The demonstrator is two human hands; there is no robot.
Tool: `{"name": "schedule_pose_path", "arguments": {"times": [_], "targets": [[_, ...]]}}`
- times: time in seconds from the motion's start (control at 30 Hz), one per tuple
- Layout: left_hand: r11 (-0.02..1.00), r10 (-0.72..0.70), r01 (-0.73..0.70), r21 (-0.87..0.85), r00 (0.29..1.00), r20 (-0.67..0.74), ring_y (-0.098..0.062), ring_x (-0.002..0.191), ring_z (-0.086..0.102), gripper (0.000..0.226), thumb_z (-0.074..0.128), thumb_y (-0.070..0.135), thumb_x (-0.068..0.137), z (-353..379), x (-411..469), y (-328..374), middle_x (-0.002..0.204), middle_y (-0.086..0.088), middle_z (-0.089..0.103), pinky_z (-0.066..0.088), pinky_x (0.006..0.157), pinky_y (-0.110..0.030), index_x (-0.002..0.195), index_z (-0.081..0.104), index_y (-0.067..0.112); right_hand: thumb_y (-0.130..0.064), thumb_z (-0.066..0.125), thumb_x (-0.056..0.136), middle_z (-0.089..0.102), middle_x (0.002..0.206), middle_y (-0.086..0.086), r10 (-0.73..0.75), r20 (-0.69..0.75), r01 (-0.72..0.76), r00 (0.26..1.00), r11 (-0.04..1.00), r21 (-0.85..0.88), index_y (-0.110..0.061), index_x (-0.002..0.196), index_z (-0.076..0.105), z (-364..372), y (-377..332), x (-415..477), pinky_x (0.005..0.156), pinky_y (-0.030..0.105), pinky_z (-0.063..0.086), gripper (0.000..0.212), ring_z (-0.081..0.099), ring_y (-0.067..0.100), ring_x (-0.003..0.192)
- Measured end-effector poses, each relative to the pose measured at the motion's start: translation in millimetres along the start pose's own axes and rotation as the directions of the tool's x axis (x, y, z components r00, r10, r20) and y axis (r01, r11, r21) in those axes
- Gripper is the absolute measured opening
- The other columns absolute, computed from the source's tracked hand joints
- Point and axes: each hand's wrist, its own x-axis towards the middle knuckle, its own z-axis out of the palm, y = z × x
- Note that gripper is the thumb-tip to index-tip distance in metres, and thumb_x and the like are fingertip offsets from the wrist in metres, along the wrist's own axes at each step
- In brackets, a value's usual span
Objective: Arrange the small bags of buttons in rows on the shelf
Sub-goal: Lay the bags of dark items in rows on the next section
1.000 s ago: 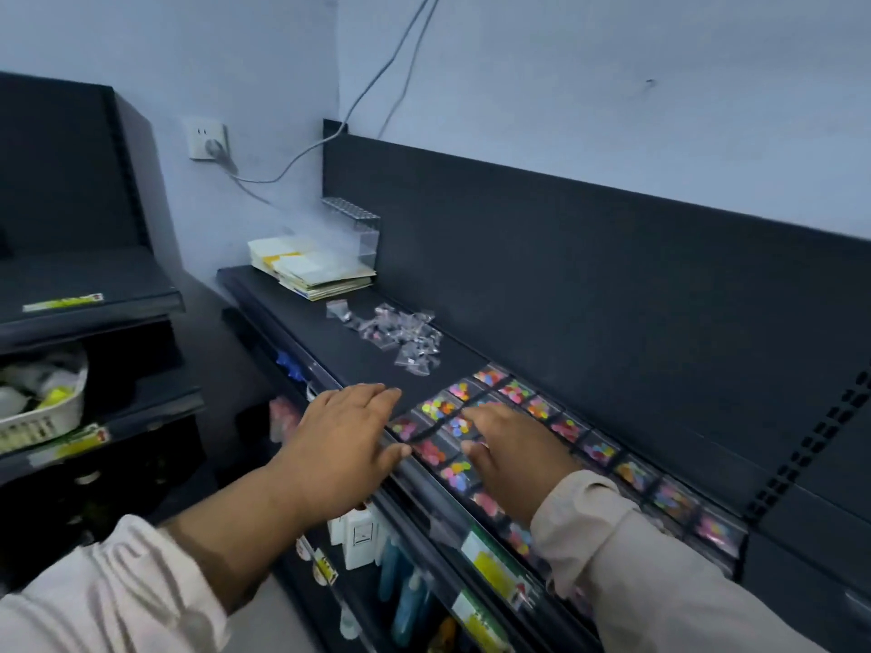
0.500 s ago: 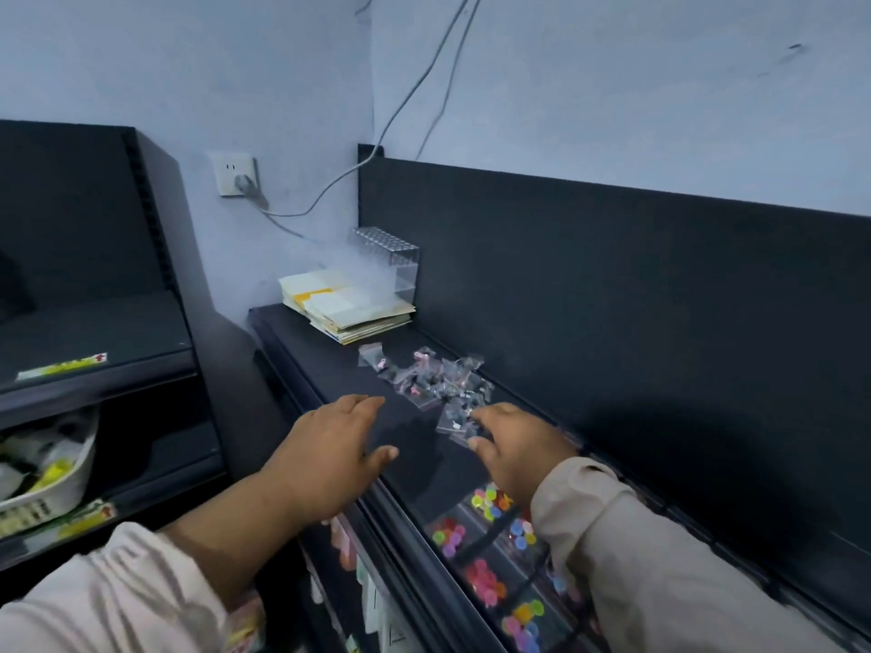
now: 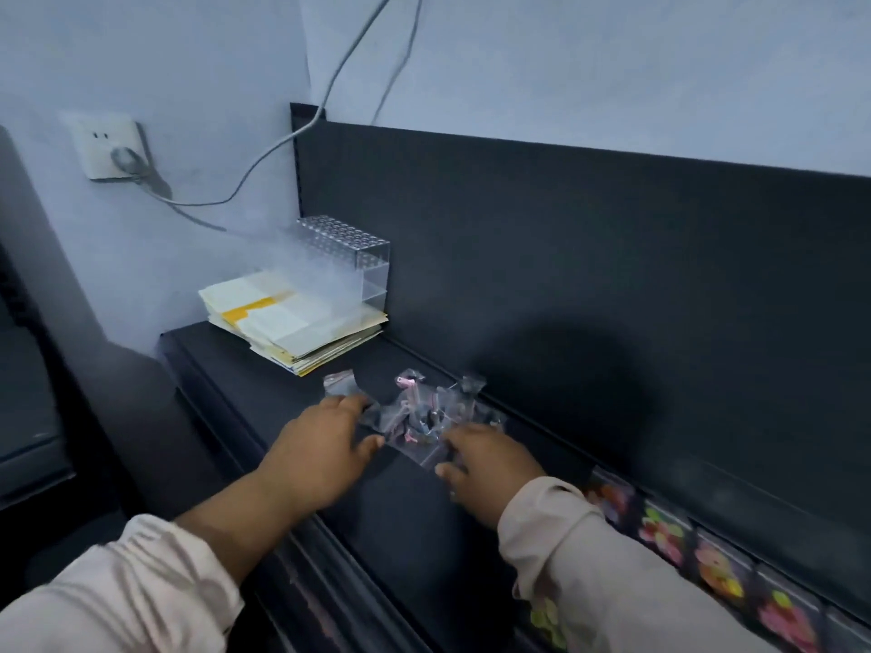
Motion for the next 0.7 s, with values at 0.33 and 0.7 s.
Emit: {"name": "schedule_pose_path", "arguments": {"times": [0.33,0.7], "targets": [[0.984,-0.092,0.113,-0.141,0.985,0.144,-0.030,0.092,0.059,0.023,0.053,0.035,0.087,27.6,124.5,-106.0,0.102,-0.009,0.061,0.042,0.069,-0.032,0.101,0.053,0.018,-0.032,0.050,0.090,0.055,0.118,0.003,0.176,-0.045,-0.175,0.983,0.984,0.032,-0.020,0.113,0.057,34.9,-35.8,91.2,0.092,0.031,0.043,0.027,0.052,0.024,0.110],[0.981,-0.097,0.126,-0.150,0.978,0.183,-0.032,0.093,0.056,0.034,0.059,0.041,0.084,56.8,174.9,-116.2,0.104,-0.013,0.052,0.040,0.068,-0.032,0.094,0.049,0.010,-0.038,0.052,0.086,0.049,0.124,0.005,0.356,-0.005,-0.356,0.934,0.933,-0.052,-0.021,0.120,0.052,61.9,-46.3,148.1,0.098,0.033,0.040,0.038,0.045,0.026,0.116]]}}
